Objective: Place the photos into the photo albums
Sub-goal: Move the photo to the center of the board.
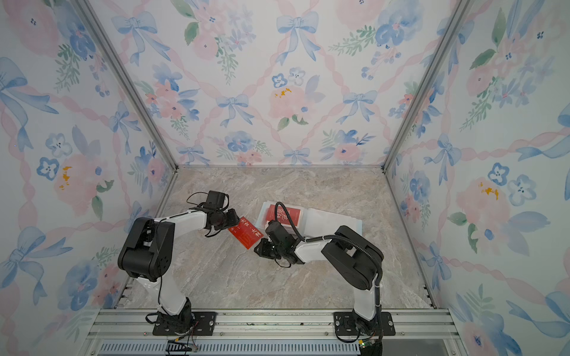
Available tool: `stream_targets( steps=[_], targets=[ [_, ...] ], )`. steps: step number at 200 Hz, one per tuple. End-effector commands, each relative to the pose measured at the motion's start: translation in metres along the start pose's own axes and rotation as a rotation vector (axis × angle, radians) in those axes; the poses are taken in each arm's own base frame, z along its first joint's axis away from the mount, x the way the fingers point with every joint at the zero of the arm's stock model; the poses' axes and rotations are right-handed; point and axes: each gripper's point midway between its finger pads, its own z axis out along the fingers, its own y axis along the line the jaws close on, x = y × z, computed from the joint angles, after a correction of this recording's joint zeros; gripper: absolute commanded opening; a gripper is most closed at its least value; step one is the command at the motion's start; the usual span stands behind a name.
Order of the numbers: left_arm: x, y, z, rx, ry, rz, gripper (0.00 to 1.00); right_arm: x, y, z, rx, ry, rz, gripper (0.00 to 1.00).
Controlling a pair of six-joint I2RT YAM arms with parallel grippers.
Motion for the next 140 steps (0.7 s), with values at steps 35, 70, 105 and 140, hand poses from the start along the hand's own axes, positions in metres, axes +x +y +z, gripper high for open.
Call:
stream_targets(
  steps=[35, 70, 105, 140],
  targets=[
    [0.035, 0.024, 0.001, -0.047, 0.073, -0.009, 0.41, -0.003, 0.034, 0.027, -0.102, -0.109, 0.087, 0.23],
    [0.040, 0.026, -0.002, -0.041, 0.076, -0.006, 0.41, -0.002, 0.015, 0.031, -0.093, -0.142, 0.162, 0.24],
    [0.038, 0.022, -0.006, -0.023, 0.067, -0.006, 0.41, -0.004, 0.004, 0.032, -0.082, -0.166, 0.198, 0.24],
    [0.042, 0.022, -0.008, -0.018, 0.069, -0.010, 0.41, -0.007, 0.005, 0.038, -0.106, -0.176, 0.227, 0.24]
  ],
)
